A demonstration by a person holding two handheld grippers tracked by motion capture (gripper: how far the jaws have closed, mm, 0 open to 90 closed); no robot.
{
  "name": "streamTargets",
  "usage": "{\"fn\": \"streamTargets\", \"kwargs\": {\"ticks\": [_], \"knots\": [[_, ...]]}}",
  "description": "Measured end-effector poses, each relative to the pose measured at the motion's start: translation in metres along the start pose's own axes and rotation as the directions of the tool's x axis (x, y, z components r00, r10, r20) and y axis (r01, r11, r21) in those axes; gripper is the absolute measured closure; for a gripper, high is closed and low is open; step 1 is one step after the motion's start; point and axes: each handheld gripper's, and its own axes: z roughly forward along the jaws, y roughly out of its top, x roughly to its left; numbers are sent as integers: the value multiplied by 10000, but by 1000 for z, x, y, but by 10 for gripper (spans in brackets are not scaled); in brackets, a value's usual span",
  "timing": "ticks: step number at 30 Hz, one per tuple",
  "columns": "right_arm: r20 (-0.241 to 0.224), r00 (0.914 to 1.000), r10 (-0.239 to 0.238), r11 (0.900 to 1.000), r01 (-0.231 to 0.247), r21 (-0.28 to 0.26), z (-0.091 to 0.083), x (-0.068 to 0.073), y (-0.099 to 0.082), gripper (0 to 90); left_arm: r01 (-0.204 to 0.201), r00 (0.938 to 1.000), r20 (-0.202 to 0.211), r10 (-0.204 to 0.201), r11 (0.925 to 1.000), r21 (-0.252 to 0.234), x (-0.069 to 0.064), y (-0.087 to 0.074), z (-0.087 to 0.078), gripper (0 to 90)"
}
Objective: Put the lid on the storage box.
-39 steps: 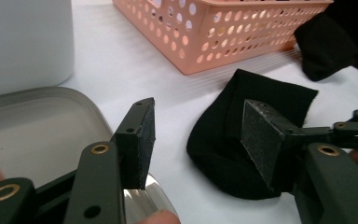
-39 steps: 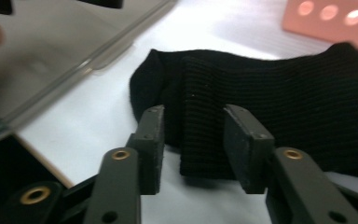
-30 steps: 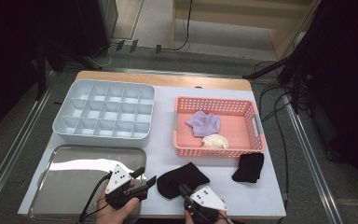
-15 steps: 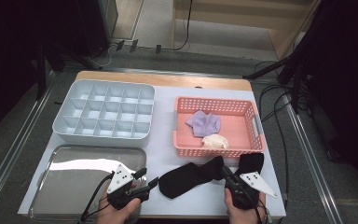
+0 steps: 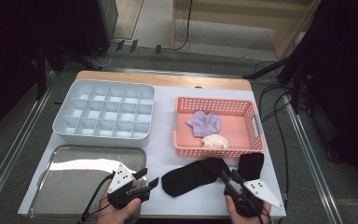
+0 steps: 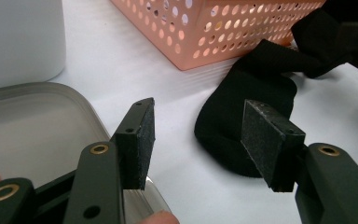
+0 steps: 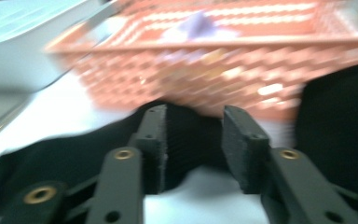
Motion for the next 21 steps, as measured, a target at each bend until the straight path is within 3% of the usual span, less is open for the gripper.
{"fn": "streamTargets", "kwargs": {"ticks": [3, 6, 9, 13, 21], "knots": [[-1147, 9917, -585, 9944, 681, 811, 10, 26, -13, 701, -68, 10000, 12, 68, 10000, 38, -1, 0, 0, 463], [-1596, 9831, -902, 9843, 1125, 1362, 23, 48, -24, 639, -106, 9999, 80, 105, 9999, 7, -1, 0, -1, 473], [-1180, 9871, -1083, 9782, 1269, 1644, 33, 60, -31, 538, -75, 9999, 76, 75, 9999, -81, 1, 1, -3, 474], [-517, 9890, -1385, 9726, 1457, 1813, 41, 59, -31, 553, -31, 10000, -25, 31, 9999, -131, 4, 1, -4, 473], [-304, 9868, -1589, 9696, 1617, 1837, 41, 53, -30, 883, -125, 9999, 81, 126, 9999, -77, 0, 0, -2, 466]]}}
